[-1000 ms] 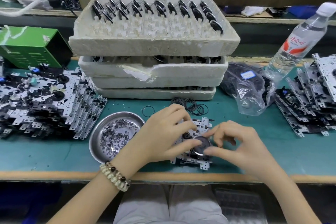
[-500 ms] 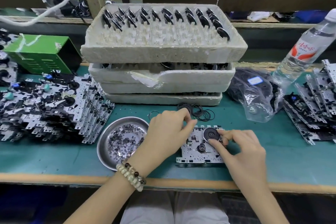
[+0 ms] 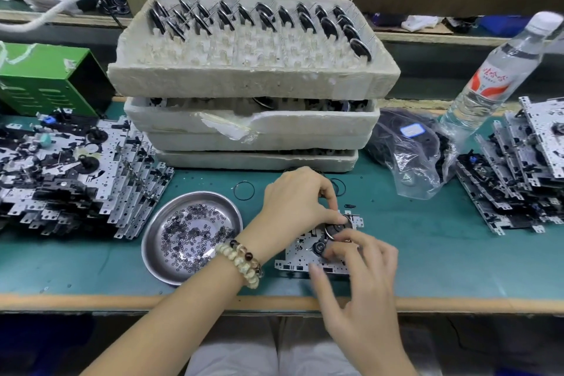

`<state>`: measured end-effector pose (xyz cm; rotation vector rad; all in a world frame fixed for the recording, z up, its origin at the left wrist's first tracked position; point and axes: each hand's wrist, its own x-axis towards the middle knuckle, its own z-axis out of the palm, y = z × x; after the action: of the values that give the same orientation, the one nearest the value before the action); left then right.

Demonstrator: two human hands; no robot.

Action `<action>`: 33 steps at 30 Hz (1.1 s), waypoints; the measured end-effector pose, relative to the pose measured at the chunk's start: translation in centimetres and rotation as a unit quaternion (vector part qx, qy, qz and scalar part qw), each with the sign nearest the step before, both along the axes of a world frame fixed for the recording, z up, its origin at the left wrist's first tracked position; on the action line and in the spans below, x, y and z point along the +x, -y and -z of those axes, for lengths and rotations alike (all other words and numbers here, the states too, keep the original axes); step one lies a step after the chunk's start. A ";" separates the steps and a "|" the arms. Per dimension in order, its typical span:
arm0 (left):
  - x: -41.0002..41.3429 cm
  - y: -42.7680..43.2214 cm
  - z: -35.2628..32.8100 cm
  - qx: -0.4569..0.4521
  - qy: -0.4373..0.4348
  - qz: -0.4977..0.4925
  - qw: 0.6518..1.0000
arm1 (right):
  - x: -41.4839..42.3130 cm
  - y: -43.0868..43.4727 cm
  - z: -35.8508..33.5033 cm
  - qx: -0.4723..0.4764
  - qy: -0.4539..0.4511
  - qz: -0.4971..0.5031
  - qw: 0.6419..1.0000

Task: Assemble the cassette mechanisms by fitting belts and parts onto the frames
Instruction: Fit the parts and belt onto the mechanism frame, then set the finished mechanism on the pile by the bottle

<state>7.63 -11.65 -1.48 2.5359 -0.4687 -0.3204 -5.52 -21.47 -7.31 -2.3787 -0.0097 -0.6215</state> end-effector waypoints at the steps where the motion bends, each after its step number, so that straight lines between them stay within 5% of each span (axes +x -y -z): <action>1: 0.0 0.0 0.0 0.001 0.000 0.001 1.000 | -0.1 -0.5 0.1 -0.003 -0.002 -0.005 1.000; 13: -0.5 -0.1 -0.1 -0.018 0.010 -0.007 1.000 | 0.0 -0.5 -0.3 -0.197 0.029 -0.020 0.980; 19: -1.8 -0.7 1.0 -0.028 0.109 0.061 0.992 | -1.1 2.5 -0.2 -0.047 0.023 0.066 0.996; 23: -3.1 -2.7 2.0 -0.067 0.183 0.052 0.979 | -1.6 5.2 -0.6 -0.032 -0.054 0.130 0.990; 28: -4.9 -4.9 3.3 -0.232 0.275 -0.083 0.929 | -1.0 6.5 -1.3 -0.027 -0.219 0.020 0.975; 33: -6.8 -4.5 4.9 -0.287 0.321 -0.111 0.896 | 0.4 6.8 -2.4 0.023 -0.287 -0.035 0.957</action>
<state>0.87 -7.15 -6.41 2.0177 -0.4210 0.6737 -5.12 -28.23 -4.94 -2.4156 0.1721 0.1169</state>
